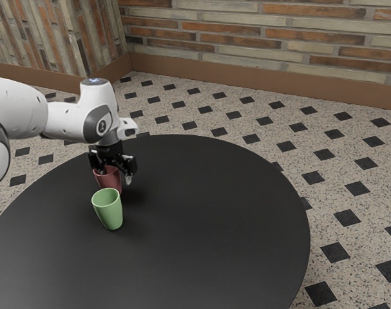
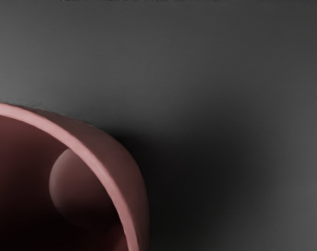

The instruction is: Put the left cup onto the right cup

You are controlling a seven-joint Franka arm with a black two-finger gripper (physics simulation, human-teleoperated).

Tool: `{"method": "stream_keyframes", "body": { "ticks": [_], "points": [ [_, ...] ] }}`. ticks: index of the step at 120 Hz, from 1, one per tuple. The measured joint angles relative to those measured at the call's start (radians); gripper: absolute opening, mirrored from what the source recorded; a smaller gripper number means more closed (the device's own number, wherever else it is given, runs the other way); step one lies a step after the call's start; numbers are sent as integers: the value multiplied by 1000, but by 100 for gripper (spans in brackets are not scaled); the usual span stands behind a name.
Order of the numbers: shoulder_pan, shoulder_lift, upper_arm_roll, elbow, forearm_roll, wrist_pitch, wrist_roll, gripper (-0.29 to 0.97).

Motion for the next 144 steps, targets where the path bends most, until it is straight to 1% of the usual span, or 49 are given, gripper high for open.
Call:
{"method": "stream_keyframes", "body": {
  "ticks": [15,22,32,44,70,121,144],
  "points": [
    [1,0,0,0,-4,4,-4,24],
    [1,0,0,-1,-5,4,-9,15],
    [0,0,0,-1,-5,4,-16,5],
    [-6,-1,0,-2,-4,3,-25,-2],
    [-11,-1,0,-3,1,0,-42,-9],
    [-15,-20,4,0,17,-22,-78,-10],
    [-33,-95,3,15,64,-93,-103,-10]
  ]
}}
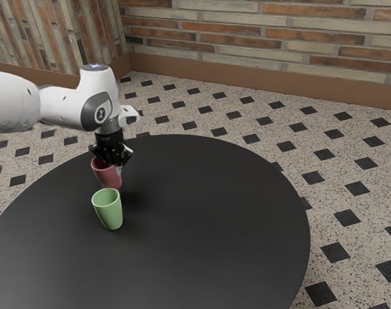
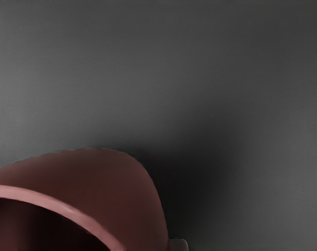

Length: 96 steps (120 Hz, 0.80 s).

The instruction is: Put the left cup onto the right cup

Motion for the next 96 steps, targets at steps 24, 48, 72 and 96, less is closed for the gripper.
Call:
{"method": "stream_keyframes", "body": {
  "ticks": [24,48,72,96],
  "points": [
    [-10,-126,-2,-1,18,-112,-24,-10],
    [-15,-219,-32,-55,21,-214,-50,-10],
    [-19,-227,-54,-102,21,-247,-74,-10],
    [-17,-221,-55,-118,19,-237,-93,-10]
  ]
}}
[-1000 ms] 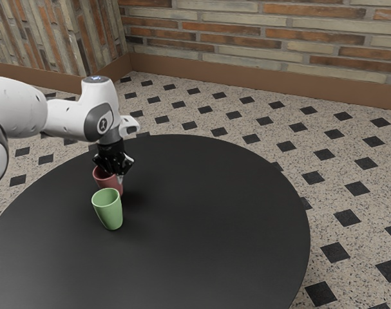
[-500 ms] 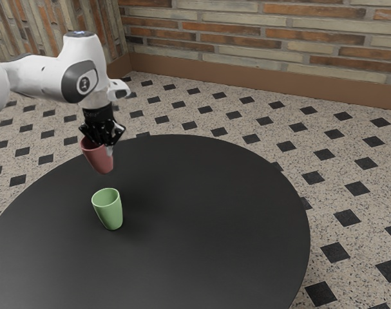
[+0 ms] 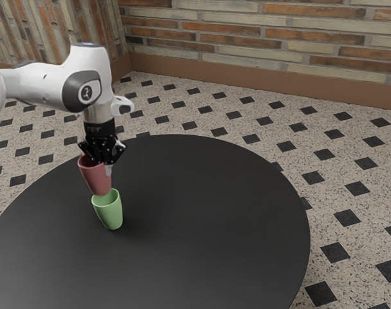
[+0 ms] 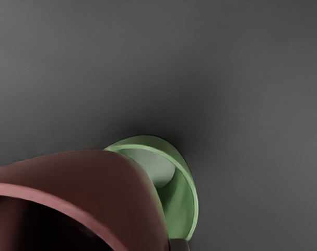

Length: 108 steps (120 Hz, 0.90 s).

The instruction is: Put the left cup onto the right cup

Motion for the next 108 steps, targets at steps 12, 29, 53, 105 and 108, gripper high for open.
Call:
{"method": "stream_keyframes", "body": {
  "ticks": [12,29,53,105,108],
  "points": [
    [0,2,0,-5,0,10,-8,-10],
    [0,4,0,-13,-1,25,-18,-10],
    [0,4,0,-17,-2,44,-30,-10],
    [-5,-17,-11,-52,-4,48,-44,-10],
    [-5,-20,-11,-56,-4,48,-45,-10]
  ]
}}
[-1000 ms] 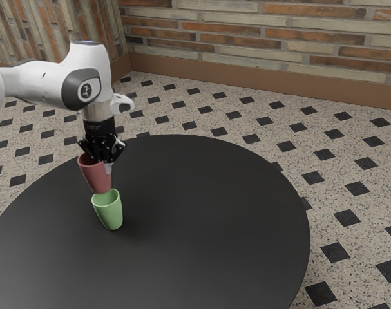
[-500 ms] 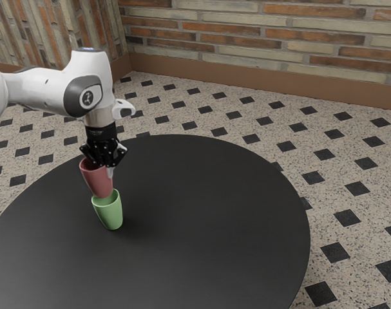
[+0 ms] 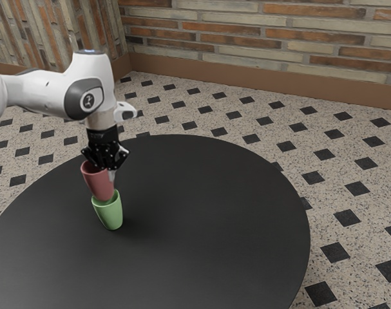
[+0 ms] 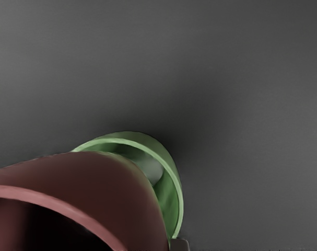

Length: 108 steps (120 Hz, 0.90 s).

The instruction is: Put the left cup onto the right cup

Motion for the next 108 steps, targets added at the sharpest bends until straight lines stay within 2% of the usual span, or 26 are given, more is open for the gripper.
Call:
{"method": "stream_keyframes", "body": {
  "ticks": [81,89,108],
  "points": [
    [0,0,0,-35,-9,35,-10,-10],
    [0,0,0,-35,-11,36,-11,-3],
    [-1,0,0,-35,-15,39,-11,30]
  ]
}}
